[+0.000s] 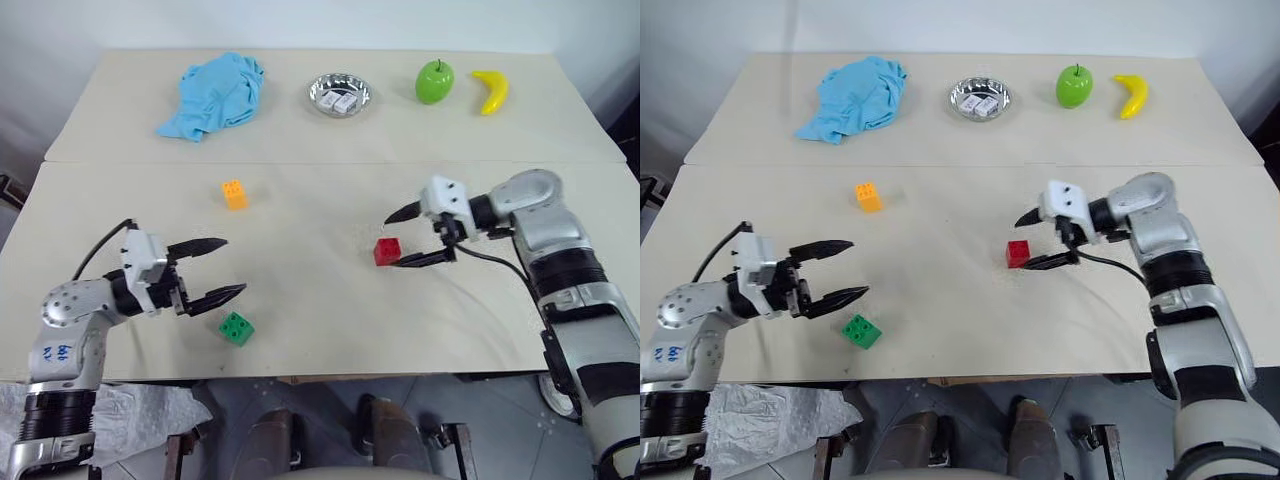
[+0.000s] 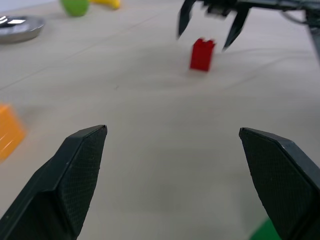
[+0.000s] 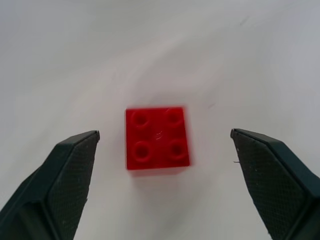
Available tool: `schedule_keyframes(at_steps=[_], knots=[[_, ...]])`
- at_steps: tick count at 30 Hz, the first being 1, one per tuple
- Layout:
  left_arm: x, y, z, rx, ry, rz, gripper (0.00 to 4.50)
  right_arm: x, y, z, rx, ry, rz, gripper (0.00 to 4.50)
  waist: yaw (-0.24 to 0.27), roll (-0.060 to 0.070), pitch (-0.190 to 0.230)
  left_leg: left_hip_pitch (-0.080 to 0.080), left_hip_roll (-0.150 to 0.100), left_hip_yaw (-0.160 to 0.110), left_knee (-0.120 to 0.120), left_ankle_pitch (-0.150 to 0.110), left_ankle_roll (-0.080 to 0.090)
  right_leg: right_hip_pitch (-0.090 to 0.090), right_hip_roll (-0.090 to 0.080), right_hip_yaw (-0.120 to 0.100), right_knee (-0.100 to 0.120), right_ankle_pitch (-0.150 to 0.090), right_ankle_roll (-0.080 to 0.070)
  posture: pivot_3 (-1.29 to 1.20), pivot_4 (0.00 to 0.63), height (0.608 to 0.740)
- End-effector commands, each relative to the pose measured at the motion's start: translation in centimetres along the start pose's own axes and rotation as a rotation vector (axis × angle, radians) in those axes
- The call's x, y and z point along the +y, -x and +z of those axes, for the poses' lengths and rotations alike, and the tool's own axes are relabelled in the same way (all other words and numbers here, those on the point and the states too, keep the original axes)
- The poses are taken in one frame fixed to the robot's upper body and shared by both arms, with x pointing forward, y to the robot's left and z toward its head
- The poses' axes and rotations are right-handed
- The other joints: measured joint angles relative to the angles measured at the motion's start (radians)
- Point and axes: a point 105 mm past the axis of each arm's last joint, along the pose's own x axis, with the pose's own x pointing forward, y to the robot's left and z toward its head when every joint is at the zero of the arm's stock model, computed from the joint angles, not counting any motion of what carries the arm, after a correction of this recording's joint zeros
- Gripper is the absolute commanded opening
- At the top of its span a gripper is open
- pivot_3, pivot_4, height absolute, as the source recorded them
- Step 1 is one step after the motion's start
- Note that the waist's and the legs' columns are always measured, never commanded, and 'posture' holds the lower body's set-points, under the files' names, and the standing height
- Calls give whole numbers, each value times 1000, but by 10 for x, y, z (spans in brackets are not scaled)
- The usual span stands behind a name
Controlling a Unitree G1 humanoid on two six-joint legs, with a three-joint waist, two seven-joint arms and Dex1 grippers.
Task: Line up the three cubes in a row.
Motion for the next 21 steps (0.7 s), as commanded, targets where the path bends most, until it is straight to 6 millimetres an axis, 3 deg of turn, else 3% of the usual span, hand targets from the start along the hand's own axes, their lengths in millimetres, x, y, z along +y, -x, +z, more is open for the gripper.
schedule_keyframes(at_steps=[1,4,11,14,18,21], knots=[[10,36,-6,43,12,109,4500,16,28,17,-185,15,-10,4430,-1,0,0,0,0,0,0,0,0,0,0,0,0,0,0,0,150,740],[9,67,-26,124,74,168,4500,37,35,17,-280,-16,-13,4430,-2,0,0,1,0,0,-1,0,0,1,0,-1,-1,0,0,0,150,740],[-8,117,-54,232,136,240,4500,89,19,-1,-398,-109,41,4430,-1,0,0,4,1,5,1,0,0,3,-1,0,-1,0,0,0,150,740],[-19,119,-51,230,135,213,4500,102,11,-6,-405,-94,53,4430,1,0,0,4,1,5,2,1,-1,3,-2,1,-1,0,0,0,150,740],[-39,106,-42,202,127,113,4500,107,8,-9,-420,-85,47,4430,7,0,0,5,1,5,2,1,-1,3,-3,1,0,0,0,0,150,740],[-69,77,-27,135,117,-13,4500,110,13,-11,-404,-88,43,4430,14,0,0,5,1,5,2,0,-1,3,-3,1,0,0,0,0,150,740]])
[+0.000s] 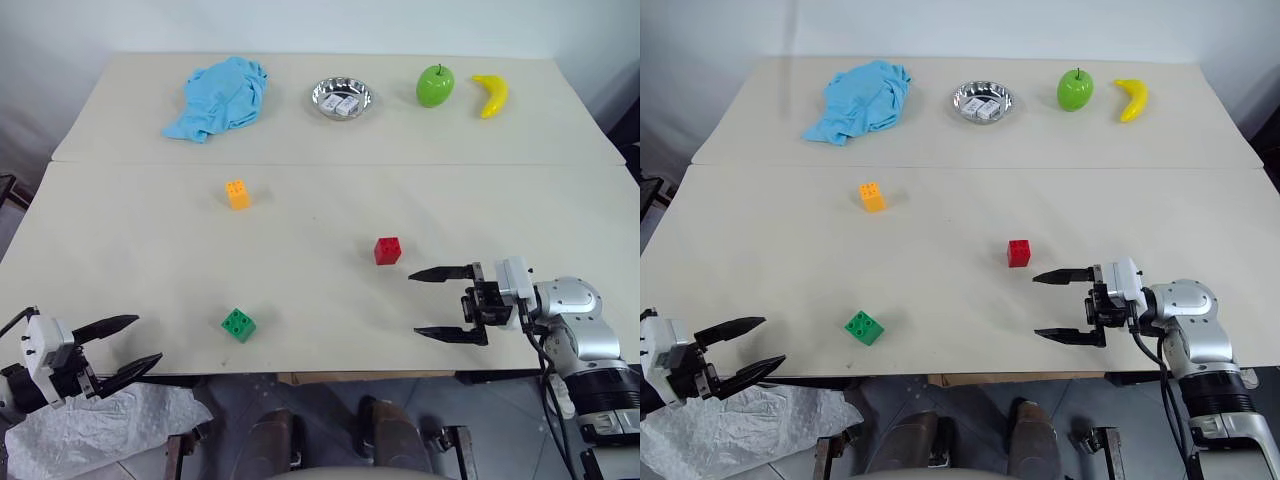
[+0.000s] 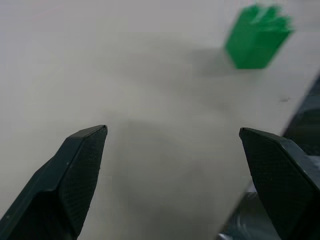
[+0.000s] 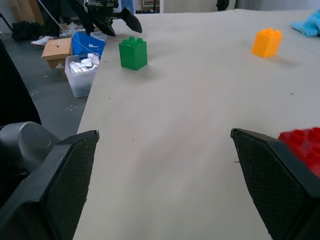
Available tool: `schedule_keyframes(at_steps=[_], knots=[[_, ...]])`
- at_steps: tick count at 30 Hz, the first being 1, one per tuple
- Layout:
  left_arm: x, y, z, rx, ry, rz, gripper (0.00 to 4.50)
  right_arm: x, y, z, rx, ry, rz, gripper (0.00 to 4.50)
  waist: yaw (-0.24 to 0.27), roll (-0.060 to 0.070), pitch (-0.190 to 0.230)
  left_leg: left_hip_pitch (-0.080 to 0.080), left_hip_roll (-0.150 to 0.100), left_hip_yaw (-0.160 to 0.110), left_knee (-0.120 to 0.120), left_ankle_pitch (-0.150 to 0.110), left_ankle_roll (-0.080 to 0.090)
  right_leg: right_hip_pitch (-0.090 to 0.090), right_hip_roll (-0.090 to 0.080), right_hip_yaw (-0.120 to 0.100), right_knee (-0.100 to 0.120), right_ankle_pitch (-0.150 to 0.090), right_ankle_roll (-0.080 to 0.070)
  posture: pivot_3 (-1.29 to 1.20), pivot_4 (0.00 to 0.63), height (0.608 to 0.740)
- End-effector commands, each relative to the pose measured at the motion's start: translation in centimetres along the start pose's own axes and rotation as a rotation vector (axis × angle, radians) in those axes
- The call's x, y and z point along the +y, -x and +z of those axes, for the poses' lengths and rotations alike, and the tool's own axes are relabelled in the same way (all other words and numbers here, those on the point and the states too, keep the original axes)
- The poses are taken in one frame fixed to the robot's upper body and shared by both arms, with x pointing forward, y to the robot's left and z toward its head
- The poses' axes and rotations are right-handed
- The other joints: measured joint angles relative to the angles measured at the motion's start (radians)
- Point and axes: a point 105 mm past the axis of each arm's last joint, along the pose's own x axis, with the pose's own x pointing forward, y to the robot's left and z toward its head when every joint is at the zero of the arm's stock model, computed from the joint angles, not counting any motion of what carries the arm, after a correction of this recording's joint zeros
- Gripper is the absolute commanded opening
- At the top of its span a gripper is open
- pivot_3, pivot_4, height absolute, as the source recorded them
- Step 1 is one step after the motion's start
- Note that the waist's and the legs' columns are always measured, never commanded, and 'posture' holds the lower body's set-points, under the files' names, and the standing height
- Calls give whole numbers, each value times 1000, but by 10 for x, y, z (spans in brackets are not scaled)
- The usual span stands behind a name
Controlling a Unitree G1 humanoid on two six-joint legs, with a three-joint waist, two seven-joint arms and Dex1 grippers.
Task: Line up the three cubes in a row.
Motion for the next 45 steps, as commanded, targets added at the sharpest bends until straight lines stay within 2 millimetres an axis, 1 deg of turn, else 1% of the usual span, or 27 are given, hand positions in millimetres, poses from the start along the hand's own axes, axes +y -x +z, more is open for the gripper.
schedule_keyframes(at_steps=[1,2,4,6,8,11,13,14,16,18,20,22,24,26,28,30,32,34,37,41,45], knots=[[-37,-24,22,-81,-47,-137,4500,9,10,7,8,36,48,4430,6,0,0,0,0,0,0,0,0,0,0,0,0,0,0,0,150,740],[-42,-27,23,-79,-60,-149,4500,10,12,6,16,32,48,4430,9,0,0,0,0,0,0,0,0,0,0,0,0,0,0,0,150,740],[-46,-40,22,-84,-56,-119,4500,15,16,3,51,-33,64,4430,13,1,0,0,0,0,0,0,0,0,0,0,-1,0,0,0,150,740],[-52,-55,22,-129,-15,-104,4500,20,17,0,70,-65,80,4430,15,1,0,0,0,0,0,0,0,0,0,0,-1,0,0,0,150,740],[-55,-64,22,-154,-4,-99,4500,21,16,0,74,-72,86,4430,15,0,0,1,0,0,0,0,0,2,0,0,0,0,0,0,150,740],[-52,-86,10,-160,1,-55,4500,19,10,0,64,-62,71,4430,14,1,0,2,0,0,0,0,0,2,0,0,0,0,0,0,150,740],[-51,-96,7,-169,2,-37,4500,18,9,0,62,-56,56,4430,16,1,0,3,0,1,0,0,0,3,0,0,0,0,0,0,150,740],[-49,-99,8,-181,-2,-17,4314,18,9,0,65,-55,51,4478,15,1,0,3,0,1,0,0,0,2,0,0,1,0,0,0,150,740],[-52,-105,14,-220,4,-29,3854,20,10,-1,72,-67,44,4500,16,0,0,3,0,1,0,0,0,2,0,0,1,0,0,0,150,740],[-52,-107,17,-224,-16,-31,3228,22,12,-1,77,-79,35,4500,20,0,0,2,0,0,0,0,0,2,0,0,0,0,0,0,150,740],[-42,-107,26,-245,-25,-31,2628,24,15,0,79,-86,14,4500,25,0,0,2,0,0,0,0,0,2,0,0,0,0,0,0,150,740],[-33,-109,37,-272,-27,-54,1929,24,17,0,78,-87,-18,4500,37,0,0,2,0,0,1,0,0,2,0,0,0,0,0,0,150,740],[-32,-113,42,-273,-46,-113,1573,24,18,1,72,-88,-52,4500,39,1,-1,2,0,0,2,0,1,2,0,0,1,0,0,0,150,740],[-26,-123,49,-262,-95,-188,1540,25,20,2,60,-97,-101,4500,39,1,-1,3,0,1,3,0,0,3,0,0,2,0,0,0,150,740],[-8,-138,67,-279,-129,-231,1540,26,22,5,24,-108,-178,4500,49,1,-1,2,-1,0,3,0,0,3,0,-1,2,0,0,0,150,740],[1,-156,84,-294,-142,-306,1540,26,22,8,-14,-107,-252,4500,57,1,-1,1,-1,-1,3,1,1,2,0,-2,3,0,0,0,150,740],[-1,-182,99,-275,-190,-426,1540,25,22,11,-47,-86,-333,4500,62,0,-1,0,-2,0,5,2,1,2,1,-2,3,0,0,0,150,740],[-5,-206,107,-256,-215,-510,1540,23,22,14,-72,-68,-400,4500,61,0,-1,-1,-4,0,6,2,1,2,1,-1,4,0,1,0,150,740],[-12,-236,109,-208,-237,-582,1540,19,22,19,-99,-46,-464,4500,57,0,-1,-2,-5,1,6,2,2,2,1,-2,2,1,1,0,150,740],[-20,-279,114,-181,-234,-578,1540,15,19,25,-124,-5,-520,4500,50,-1,-1,-4,-5,1,5,2,2,0,4,-3,1,1,1,0,150,740],[-21,-297,115,-169,-241,-546,1540,20,10,22,-102,-10,-461,4500,41,-1,-1,-4,-5,1,5,2,2,0,4,-2,0,1,1,0,150,740]])
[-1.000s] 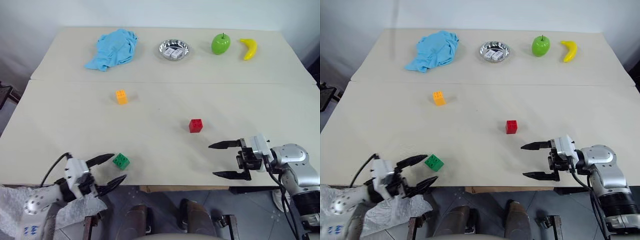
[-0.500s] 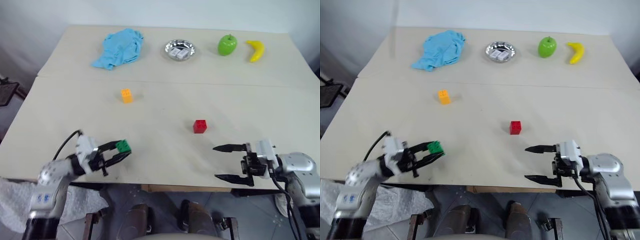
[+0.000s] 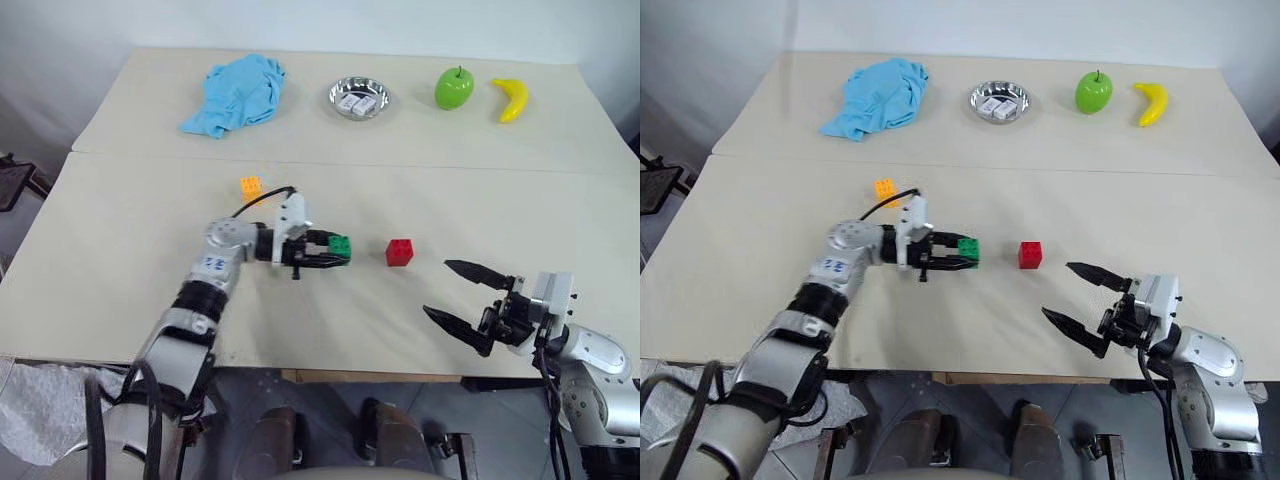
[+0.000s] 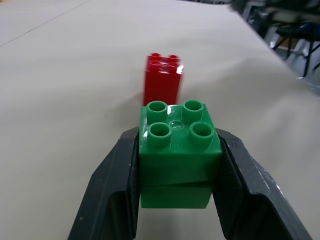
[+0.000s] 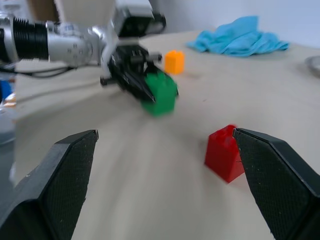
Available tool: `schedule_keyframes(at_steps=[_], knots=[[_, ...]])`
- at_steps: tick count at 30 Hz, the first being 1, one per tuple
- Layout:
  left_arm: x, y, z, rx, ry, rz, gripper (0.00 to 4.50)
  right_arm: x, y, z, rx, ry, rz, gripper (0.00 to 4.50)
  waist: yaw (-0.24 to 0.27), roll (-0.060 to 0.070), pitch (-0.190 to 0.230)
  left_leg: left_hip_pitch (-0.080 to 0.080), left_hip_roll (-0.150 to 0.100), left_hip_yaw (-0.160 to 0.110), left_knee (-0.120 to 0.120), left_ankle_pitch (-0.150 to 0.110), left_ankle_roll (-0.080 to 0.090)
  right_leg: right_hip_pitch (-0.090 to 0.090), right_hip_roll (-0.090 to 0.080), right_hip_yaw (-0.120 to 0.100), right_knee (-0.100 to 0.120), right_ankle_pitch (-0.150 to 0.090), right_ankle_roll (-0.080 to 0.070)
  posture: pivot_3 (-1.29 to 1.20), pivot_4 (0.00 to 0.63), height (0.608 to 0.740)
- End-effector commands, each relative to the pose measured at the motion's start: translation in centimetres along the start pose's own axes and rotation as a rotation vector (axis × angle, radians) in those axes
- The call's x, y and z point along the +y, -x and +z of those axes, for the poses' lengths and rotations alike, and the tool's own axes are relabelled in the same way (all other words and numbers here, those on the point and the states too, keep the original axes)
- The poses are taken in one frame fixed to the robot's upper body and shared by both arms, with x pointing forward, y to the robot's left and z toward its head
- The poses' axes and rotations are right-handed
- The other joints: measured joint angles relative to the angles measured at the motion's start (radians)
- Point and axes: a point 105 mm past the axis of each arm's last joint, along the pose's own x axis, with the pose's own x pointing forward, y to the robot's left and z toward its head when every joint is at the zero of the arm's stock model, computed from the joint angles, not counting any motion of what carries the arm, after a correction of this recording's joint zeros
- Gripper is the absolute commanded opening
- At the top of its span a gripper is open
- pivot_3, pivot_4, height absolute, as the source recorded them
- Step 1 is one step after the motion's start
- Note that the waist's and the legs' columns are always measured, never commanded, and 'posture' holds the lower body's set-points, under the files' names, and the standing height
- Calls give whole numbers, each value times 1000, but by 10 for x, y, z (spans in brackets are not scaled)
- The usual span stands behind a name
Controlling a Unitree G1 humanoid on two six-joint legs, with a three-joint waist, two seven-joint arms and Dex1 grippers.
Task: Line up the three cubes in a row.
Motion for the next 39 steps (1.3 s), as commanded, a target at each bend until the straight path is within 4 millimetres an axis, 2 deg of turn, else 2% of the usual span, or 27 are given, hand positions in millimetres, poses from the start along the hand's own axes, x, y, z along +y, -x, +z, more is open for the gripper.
schedule_keyframes(at_steps=[1,5,13,19,24,26,29,33,35,39], knots=[[11,-5,1,12,-22,54,1540,8,-4,5,-1,39,58,4500,-6,0,0,0,0,0,0,0,0,0,0,0,0,0,0,0,150,740],[9,-7,-1,25,-32,19,1540,8,-4,7,-5,43,51,4500,-7,0,0,0,1,0,0,0,0,0,0,0,0,0,0,0,150,740],[14,21,-6,54,-64,21,1540,10,2,1,21,37,41,4500,-8,-1,0,0,2,0,0,0,1,0,-1,0,1,0,0,0,150,740],[9,34,-6,25,-47,-32,1540,8,4,-2,34,28,47,4500,-7,-1,0,0,2,-1,1,0,1,0,-2,0,1,0,0,0,150,740],[15,37,-9,42,-5,11,1540,8,3,-5,41,20,57,4500,-6,-1,0,-1,2,-1,2,0,1,0,-2,0,2,0,0,0,150,740],[18,38,-8,20,7,45,2262,8,2,-6,38,13,61,4500,-7,-1,0,-1,2,-1,2,0,1,0,-2,0,2,0,0,0,150,740],[20,40,-6,6,-2,56,3056,11,0,-7,33,4,70,4500,-7,-1,0,-1,2,-1,2,0,1,0,-2,0,2,0,0,0,150,740],[14,63,3,-42,-82,17,4286,15,-6,-6,19,-8,95,4500,-10,-1,1,-1,2,-1,2,0,1,-1,-2,0,2,0,0,0,150,740],[10,74,6,-59,-103,3,4463,14,-8,-5,13,-9,98,4500,-13,-1,1,-1,3,-1,2,0,1,-1,-2,0,2,0,0,0,150,740],[-7,132,8,-92,-184,131,4463,3,-17,3,-29,4,69,4500,-34,-1,1,0,5,-1,2,0,1,-1,-2,1,3,0,0,0,150,740]])
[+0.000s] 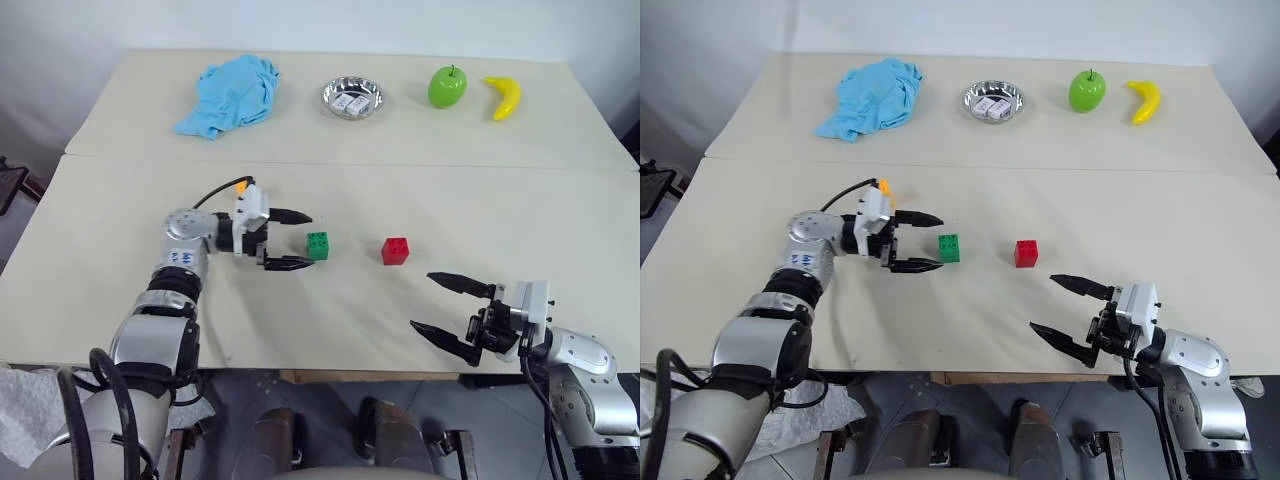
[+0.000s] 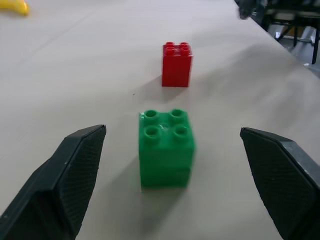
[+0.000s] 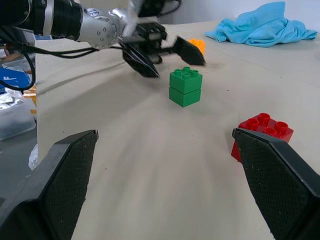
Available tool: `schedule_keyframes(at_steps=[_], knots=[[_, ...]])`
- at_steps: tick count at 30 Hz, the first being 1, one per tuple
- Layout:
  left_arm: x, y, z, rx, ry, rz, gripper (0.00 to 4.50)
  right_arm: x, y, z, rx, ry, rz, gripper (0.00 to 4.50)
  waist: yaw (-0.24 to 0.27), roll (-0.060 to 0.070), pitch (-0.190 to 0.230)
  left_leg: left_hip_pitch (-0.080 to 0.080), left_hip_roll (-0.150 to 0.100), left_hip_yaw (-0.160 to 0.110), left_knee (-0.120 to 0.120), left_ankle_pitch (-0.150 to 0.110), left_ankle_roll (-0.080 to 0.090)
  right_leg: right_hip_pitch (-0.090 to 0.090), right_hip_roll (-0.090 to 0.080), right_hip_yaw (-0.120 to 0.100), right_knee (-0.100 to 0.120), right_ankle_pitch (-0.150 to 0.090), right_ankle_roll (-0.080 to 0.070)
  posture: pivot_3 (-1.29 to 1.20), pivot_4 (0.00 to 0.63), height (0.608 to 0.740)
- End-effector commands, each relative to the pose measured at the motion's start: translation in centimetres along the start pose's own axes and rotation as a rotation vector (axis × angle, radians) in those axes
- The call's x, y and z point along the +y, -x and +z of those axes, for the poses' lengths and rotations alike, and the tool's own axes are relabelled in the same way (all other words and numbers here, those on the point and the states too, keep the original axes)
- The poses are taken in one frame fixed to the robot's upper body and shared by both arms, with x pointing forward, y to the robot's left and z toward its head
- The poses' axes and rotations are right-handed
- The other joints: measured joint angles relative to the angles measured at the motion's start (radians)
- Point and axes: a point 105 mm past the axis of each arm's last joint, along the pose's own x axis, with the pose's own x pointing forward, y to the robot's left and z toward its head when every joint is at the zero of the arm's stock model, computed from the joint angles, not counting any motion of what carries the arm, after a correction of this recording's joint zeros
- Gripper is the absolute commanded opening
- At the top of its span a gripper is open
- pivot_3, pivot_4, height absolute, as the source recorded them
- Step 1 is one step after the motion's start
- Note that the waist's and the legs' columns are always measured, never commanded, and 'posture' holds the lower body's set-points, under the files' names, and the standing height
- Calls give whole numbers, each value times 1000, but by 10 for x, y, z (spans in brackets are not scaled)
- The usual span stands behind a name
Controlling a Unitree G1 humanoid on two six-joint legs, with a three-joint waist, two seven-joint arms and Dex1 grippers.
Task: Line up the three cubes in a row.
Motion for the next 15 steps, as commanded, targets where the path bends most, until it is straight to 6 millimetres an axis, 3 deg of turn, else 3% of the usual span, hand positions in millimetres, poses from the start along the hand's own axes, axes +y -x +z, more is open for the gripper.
schedule_keyframes(at_steps=[1,3,5,11,15], knots=[[-8,44,18,-59,-75,145,4463,-11,-6,14,-64,29,-43,4500,-14,0,0,0,1,-1,0,0,0,0,0,0,1,0,0,0,150,740],[-14,58,24,-68,-84,230,4463,-14,-8,17,-83,9,-56,4500,-14,0,0,0,1,-1,0,0,0,0,0,0,1,0,0,0,150,740],[-23,89,25,-87,-54,425,4463,-18,-12,21,-111,2,-62,4500,-7,0,0,-1,1,-4,2,0,0,0,0,0,1,0,0,0,150,740],[-71,163,3,-55,72,917,4463,-26,-28,30,-172,56,-70,4500,-8,0,0,1,0,-5,5,-2,-1,2,-2,1,3,0,0,0,150,740],[-99,184,-8,-38,128,1096,4463,-28,-33,30,-170,110,-68,4500,1,0,0,1,0,-6,5,-2,-1,2,-2,1,2,0,0,0,150,740]])
